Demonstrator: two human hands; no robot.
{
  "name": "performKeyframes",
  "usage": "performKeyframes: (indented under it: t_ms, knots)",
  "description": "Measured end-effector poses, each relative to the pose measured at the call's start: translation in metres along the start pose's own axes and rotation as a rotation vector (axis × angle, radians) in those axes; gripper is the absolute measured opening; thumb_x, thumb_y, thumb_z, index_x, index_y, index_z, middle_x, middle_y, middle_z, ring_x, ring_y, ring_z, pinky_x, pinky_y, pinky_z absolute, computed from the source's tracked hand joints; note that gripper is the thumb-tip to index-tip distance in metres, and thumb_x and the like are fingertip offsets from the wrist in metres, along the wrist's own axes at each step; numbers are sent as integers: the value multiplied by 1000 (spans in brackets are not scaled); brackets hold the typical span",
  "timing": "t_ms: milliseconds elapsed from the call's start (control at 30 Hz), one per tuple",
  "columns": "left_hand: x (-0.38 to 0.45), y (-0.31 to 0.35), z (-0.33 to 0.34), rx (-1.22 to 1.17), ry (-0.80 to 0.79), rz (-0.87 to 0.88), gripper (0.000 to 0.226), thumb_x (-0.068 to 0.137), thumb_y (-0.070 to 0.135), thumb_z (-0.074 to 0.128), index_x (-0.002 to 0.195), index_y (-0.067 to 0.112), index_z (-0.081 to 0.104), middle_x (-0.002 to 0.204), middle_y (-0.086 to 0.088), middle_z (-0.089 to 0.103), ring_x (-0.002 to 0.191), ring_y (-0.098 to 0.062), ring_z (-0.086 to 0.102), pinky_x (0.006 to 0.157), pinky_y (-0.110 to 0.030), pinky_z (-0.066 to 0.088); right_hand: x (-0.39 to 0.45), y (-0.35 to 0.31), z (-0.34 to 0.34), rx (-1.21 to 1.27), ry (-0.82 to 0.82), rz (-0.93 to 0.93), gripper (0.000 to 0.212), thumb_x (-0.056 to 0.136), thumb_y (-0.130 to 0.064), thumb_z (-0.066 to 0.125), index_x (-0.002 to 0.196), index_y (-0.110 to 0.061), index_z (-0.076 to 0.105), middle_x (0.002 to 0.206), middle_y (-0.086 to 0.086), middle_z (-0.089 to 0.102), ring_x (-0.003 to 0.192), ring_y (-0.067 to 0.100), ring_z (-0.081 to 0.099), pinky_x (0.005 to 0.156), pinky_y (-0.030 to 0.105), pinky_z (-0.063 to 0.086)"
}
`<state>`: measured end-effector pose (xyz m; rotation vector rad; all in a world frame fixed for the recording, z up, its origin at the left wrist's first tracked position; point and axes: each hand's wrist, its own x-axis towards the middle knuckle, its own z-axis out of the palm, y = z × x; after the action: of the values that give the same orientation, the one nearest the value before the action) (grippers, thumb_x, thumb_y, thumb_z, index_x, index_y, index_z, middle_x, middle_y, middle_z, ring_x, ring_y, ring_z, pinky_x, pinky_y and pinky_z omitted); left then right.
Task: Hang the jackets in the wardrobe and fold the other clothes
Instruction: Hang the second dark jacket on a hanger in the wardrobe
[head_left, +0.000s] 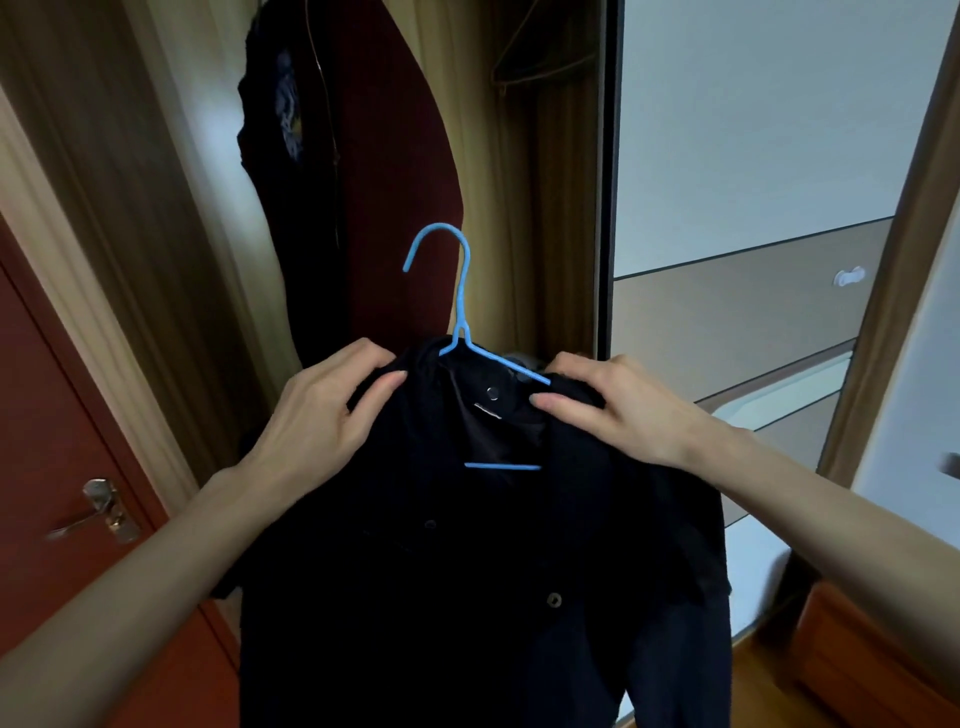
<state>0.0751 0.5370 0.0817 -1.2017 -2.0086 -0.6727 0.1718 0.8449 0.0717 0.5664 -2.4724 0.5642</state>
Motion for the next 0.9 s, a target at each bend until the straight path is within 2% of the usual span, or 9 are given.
performKeyframes:
  t_ms: [67, 200, 300, 400, 500, 633, 700, 767, 900]
  knots:
    - [7, 3, -5, 30, 10, 62, 24, 107, 26, 53, 110, 5, 65, 96, 4, 59, 83, -17, 61, 72, -38, 52, 6, -12, -6, -5, 28, -35, 23, 105, -37, 58, 86, -44, 48, 61, -16, 49, 55, 10, 50, 58, 19, 37]
    - [18, 5, -15, 83, -1, 94, 24, 108, 26, 51, 113, 6, 64, 99, 5, 60, 84, -17, 62, 71, -36, 52, 14, -18, -17, 65, 47, -17, 28, 106, -37, 55, 84, -20, 55, 65, -2, 52, 59, 19, 48, 56, 24, 38]
    - [12, -8, -18, 172, -24, 66, 29, 109, 34, 46, 116, 10, 62, 102, 5, 61, 88, -14, 62, 69, -34, 52, 13, -10, -25, 119, 98, 45, 29, 105, -34, 58, 84, -14, 58, 66, -5, 52, 60, 12, 46, 58, 18, 36]
    - [-1, -33, -18, 236, -47, 3, 33, 110, 39, 39, 106, 14, 60, 93, 4, 60, 82, -16, 59, 64, -41, 52, 5, -4, -32, 176, 126, 126, 28, 104, -36, 60, 85, -15, 62, 72, -2, 56, 65, 9, 49, 62, 19, 39]
    - [-9, -39, -16, 136, -64, -87, 39, 111, 43, 32, 95, 19, 58, 86, 6, 56, 78, -16, 55, 72, -46, 48, -2, -2, -34, 207, 117, 171, 28, 102, -37, 63, 86, -14, 64, 73, 0, 59, 66, 5, 50, 63, 20, 40]
    - [18, -6, -4, -22, -133, -123, 30, 107, 52, 37, 115, 29, 55, 104, 13, 63, 96, -9, 61, 83, -36, 47, -1, -10, -33, 281, 108, 190, 25, 100, -34, 66, 83, -16, 63, 70, -7, 56, 67, 3, 49, 63, 18, 40]
    - [32, 11, 4, -77, -221, -106, 25, 107, 52, 44, 104, 29, 52, 81, 9, 63, 77, -13, 63, 71, -41, 49, 0, -14, -32, 277, 81, 166, 25, 100, -34, 67, 84, -15, 63, 72, -1, 57, 67, 5, 50, 62, 19, 40]
    - [34, 18, 10, -87, -223, -86, 26, 107, 47, 47, 90, 28, 47, 61, 2, 51, 59, -18, 56, 61, -45, 45, 1, -14, -34, 266, 55, 143, 27, 99, -36, 67, 86, -14, 62, 75, 7, 58, 67, 12, 50, 62, 25, 41]
    - [28, 18, 16, -20, -87, -89, 31, 107, 50, 47, 88, 26, 52, 60, 4, 53, 57, -14, 55, 58, -37, 43, -1, -2, -41, 105, -81, 151, 39, 99, -46, 61, 87, -9, 59, 70, 10, 57, 64, 23, 54, 60, 32, 43]
